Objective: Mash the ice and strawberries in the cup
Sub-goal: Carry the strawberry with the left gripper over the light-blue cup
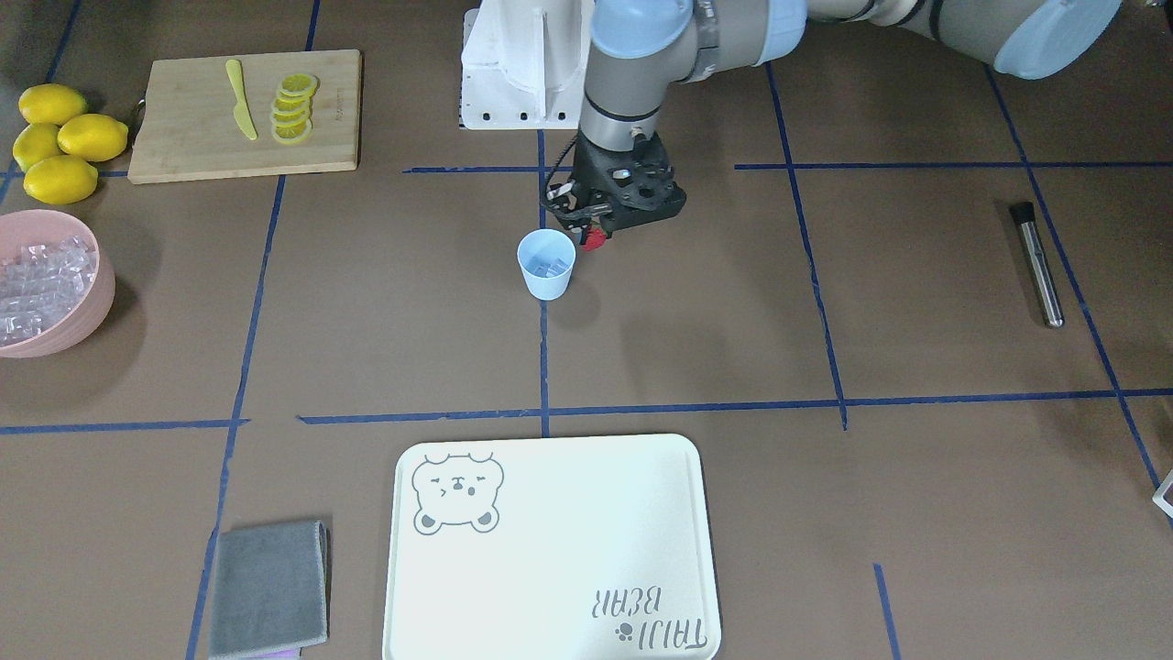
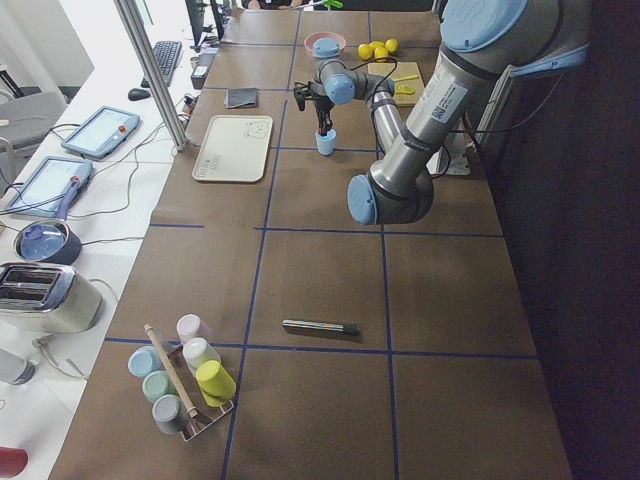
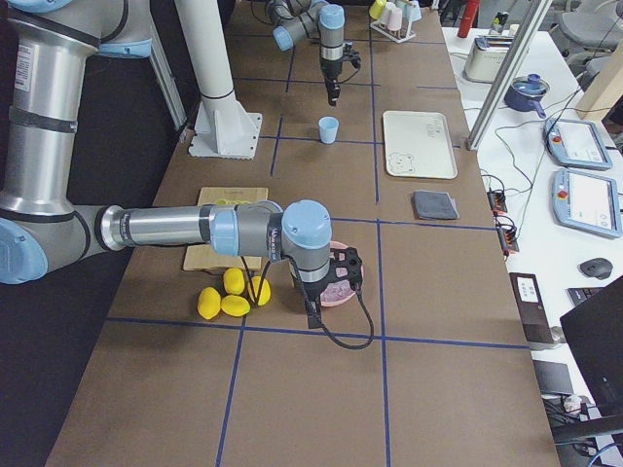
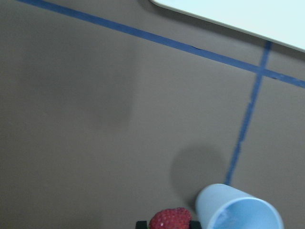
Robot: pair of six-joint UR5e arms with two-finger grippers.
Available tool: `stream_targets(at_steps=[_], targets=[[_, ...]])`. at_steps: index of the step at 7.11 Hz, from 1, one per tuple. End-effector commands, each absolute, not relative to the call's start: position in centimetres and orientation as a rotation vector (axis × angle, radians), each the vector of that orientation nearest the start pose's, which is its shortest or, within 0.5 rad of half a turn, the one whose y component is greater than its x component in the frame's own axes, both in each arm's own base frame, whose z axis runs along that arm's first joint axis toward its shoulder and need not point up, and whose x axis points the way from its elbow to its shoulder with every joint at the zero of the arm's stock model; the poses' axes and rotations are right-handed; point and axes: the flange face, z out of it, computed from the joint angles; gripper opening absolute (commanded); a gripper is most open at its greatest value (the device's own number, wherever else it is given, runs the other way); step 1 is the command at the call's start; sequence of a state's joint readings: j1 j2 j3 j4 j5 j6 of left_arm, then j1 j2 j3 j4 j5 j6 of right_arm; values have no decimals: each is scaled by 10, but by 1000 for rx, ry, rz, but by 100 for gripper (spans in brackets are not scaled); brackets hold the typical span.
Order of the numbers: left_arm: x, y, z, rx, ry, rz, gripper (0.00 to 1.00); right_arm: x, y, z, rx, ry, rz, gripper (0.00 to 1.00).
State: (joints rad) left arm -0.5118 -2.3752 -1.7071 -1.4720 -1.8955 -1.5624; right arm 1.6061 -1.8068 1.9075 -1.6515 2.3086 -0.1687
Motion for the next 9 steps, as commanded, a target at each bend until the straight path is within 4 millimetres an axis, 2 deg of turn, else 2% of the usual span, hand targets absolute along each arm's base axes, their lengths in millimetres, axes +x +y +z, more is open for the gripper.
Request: stream_targets(at_steps=[1, 7, 8, 9], targets=[[586, -410, 115, -76, 942, -355, 6, 80, -389, 608, 96, -732, -135, 99], [583, -409, 125, -74, 929, -354, 9, 80, -390, 608, 96, -732, -135, 99], [581, -409, 131, -76, 923, -356, 20, 80, -389, 608, 96, -732, -135, 99], [581, -408, 134, -76, 920, -355, 79, 80, -389, 608, 94, -733, -135, 99]])
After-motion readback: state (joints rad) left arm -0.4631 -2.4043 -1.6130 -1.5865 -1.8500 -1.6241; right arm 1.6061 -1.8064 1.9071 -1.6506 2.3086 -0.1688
